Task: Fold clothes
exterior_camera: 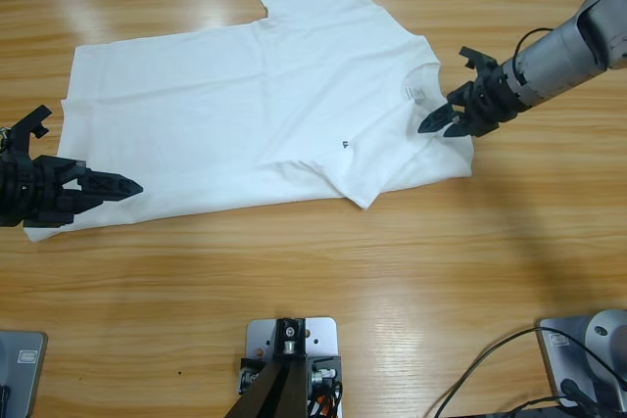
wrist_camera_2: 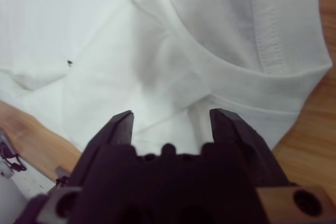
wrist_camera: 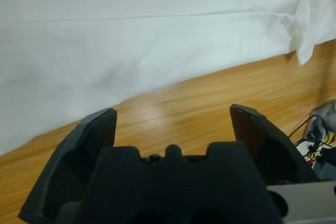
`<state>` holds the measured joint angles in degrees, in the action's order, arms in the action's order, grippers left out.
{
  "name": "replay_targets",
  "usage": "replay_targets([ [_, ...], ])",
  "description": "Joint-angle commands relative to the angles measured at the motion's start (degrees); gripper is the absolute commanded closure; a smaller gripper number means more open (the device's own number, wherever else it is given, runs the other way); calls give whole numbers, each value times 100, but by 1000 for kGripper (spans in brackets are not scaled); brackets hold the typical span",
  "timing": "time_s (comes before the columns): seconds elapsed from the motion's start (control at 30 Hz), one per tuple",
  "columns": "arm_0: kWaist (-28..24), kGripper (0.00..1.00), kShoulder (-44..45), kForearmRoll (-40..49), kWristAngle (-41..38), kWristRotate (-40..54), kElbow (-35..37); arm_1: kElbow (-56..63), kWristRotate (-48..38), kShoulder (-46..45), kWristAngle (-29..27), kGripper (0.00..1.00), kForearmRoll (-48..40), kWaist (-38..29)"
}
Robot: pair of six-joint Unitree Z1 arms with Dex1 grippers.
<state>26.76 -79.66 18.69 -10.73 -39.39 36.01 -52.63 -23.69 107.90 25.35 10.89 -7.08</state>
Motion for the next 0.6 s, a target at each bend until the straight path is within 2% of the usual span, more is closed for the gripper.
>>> replay_targets([
  [0.03, 49, 174, -99, -41, -106, -58, -103, 120, -161, 449, 192, 455, -330, 170],
  [0.4, 49, 174, -93, -42, -104, -51, -112, 81, -224, 583, 221, 493, -360, 273],
  [0.5, 49, 174, -102, -48, -104, -51, -103, 77, -224, 583, 394, 725, -435, 277],
  [0.53, 49, 174, -107, -49, -104, -51, -103, 77, -224, 576, 432, 844, -465, 277],
  [0.6, 49, 174, -102, -46, -104, -51, -107, 74, -224, 569, 469, 929, -491, 277],
])
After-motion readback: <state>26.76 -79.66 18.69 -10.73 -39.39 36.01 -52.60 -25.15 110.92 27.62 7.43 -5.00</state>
